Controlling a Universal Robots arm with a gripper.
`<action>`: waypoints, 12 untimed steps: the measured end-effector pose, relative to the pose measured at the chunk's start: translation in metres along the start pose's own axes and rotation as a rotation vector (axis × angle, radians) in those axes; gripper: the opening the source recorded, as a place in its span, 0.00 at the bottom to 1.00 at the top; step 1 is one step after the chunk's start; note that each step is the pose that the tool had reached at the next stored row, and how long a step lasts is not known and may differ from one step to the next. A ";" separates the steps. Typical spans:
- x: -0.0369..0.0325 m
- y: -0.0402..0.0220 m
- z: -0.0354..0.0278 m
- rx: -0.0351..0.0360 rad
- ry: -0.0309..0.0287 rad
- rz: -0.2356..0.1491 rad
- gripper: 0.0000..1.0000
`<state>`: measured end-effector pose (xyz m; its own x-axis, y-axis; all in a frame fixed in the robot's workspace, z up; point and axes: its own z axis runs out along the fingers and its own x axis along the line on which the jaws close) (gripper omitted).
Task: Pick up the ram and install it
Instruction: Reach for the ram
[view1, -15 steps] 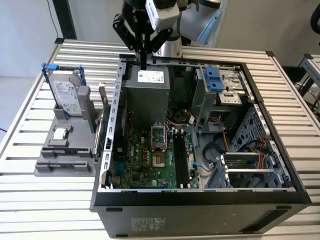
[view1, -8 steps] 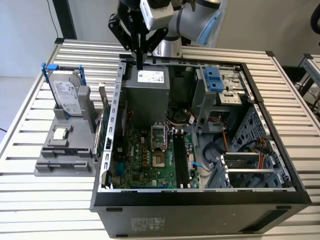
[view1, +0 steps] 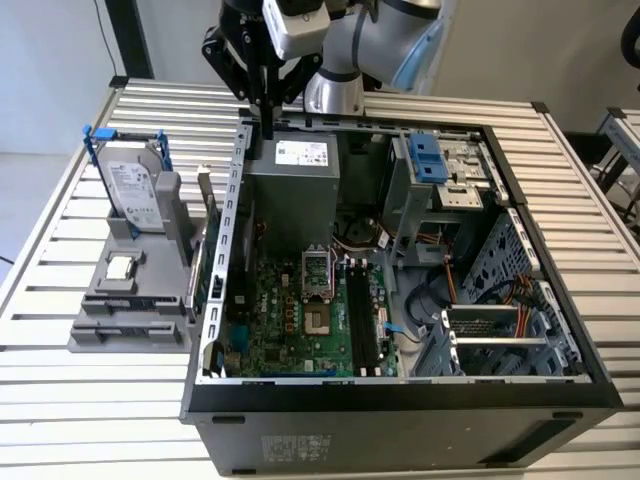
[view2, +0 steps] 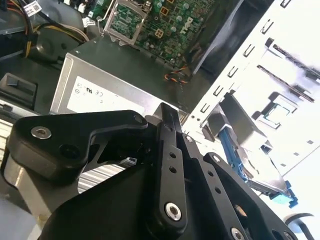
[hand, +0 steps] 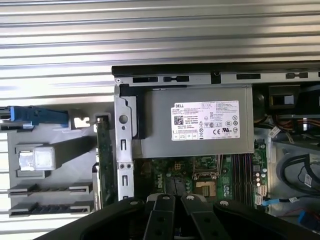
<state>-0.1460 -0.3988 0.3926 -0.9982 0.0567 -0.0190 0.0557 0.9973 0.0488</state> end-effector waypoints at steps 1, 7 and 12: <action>0.0015 -0.0001 -0.0001 0.0000 0.0002 -0.004 0.00; 0.0105 -0.0006 -0.0003 -0.0004 0.0013 -0.026 0.00; 0.0194 -0.0011 -0.0005 -0.0007 0.0021 -0.042 0.00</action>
<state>-0.1654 -0.3988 0.3926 -0.9997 0.0150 -0.0190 0.0141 0.9987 0.0487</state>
